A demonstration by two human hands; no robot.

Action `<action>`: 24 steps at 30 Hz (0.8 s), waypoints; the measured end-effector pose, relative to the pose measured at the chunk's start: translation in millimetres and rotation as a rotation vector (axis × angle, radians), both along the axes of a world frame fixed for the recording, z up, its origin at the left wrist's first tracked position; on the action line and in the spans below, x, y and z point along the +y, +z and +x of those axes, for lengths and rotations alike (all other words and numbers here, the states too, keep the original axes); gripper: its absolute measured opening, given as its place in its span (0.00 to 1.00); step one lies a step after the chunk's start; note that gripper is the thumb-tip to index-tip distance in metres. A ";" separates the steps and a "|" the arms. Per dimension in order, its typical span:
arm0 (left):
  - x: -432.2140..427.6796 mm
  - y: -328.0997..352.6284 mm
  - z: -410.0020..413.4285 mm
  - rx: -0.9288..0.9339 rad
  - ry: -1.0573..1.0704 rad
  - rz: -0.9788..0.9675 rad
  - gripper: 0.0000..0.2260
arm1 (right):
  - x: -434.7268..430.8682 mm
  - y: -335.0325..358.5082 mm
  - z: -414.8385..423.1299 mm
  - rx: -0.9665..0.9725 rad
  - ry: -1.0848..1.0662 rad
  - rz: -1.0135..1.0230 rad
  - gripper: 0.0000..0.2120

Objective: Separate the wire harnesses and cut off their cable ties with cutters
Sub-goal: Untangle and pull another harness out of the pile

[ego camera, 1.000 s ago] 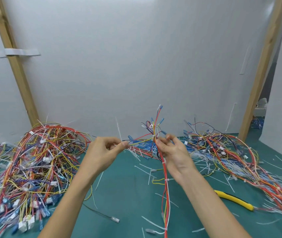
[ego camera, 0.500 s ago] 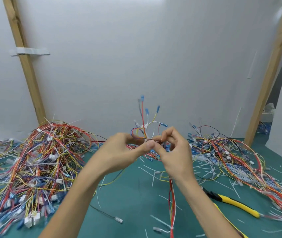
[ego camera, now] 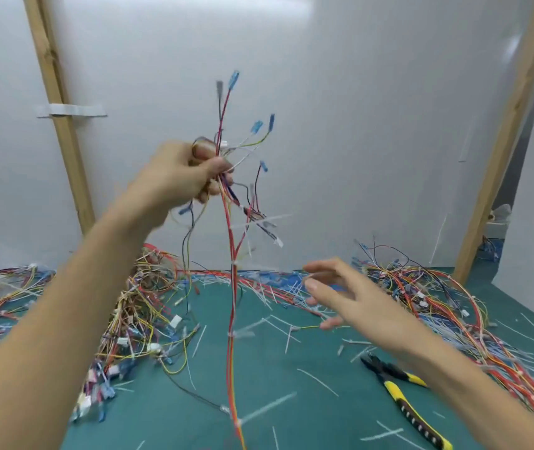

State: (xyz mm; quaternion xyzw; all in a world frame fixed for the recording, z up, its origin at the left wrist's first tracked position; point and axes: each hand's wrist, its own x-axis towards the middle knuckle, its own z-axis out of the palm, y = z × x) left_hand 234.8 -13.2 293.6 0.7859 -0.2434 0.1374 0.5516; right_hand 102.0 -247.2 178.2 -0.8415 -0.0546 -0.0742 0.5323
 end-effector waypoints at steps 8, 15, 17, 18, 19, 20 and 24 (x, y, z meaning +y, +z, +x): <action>-61.1 -26.8 12.8 0.307 -0.112 -0.061 0.09 | 103.9 -98.5 -58.9 0.406 0.319 0.062 0.32; -90.5 -152.8 -1.6 0.375 -0.317 -0.015 0.07 | 110.7 -96.3 -111.8 0.479 0.321 0.107 0.25; -89.4 -190.3 -11.2 0.468 -0.355 -0.060 0.08 | 93.2 -82.0 -112.8 0.371 0.320 -0.141 0.18; -88.1 -206.9 -16.4 0.521 -0.365 -0.114 0.08 | 83.1 -78.7 -112.6 0.297 0.324 -0.237 0.16; -86.6 -221.8 -20.7 0.562 -0.371 -0.167 0.08 | 71.5 -77.1 -108.8 0.226 0.296 -0.271 0.15; -84.7 -234.5 -24.8 0.582 -0.362 -0.199 0.07 | 58.9 -76.7 -100.9 0.146 0.223 -0.240 0.14; -78.1 -267.0 -32.1 0.573 -0.310 -0.291 0.06 | -6.3 -97.5 -36.5 -0.115 -0.322 -0.169 0.15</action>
